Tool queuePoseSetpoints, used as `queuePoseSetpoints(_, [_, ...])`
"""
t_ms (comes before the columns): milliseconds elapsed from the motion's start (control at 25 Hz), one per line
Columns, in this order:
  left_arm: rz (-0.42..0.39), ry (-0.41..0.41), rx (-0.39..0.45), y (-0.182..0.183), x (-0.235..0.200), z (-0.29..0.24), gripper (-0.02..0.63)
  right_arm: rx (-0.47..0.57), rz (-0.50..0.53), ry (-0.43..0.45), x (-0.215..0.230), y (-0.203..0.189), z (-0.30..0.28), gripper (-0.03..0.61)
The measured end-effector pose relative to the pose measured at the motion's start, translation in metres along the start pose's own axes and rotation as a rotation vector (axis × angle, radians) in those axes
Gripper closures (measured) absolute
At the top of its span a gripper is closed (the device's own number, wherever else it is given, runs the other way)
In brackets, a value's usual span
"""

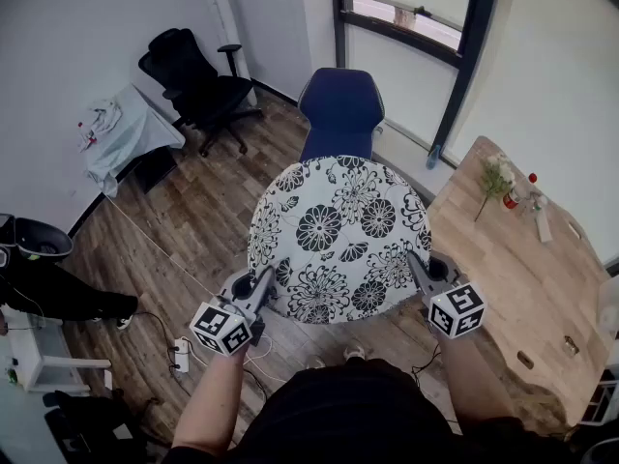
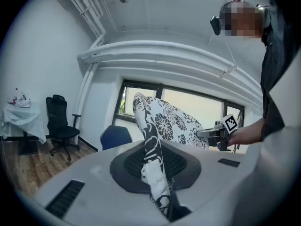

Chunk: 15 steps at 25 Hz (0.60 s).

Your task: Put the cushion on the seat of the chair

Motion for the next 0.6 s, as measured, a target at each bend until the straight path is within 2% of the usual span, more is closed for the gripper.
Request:
queuePoseSetpoints(240, [-0.029,0.027,-0.018,0.0069,-0.0036,-0.0024,0.581,0.019,-0.013,0.014,0.0003,-0.0019,-0.0008,0.546])
queuePoseSetpoints(600, [-0.005,0.123,-0.067,-0.0008,-0.0001,-0.0051,0.58,0.005,-0.034,0.117,-0.0044,0.004,-0.0069,0.545])
Point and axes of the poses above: the fingertips, and each gripper's own axes: z backward along the fingers, x to its right, y out of its top, the point moved 1 cm from there along z, backward along the fingers, and after that the axes turned 3 degrees about z, right-handed, at the moved point
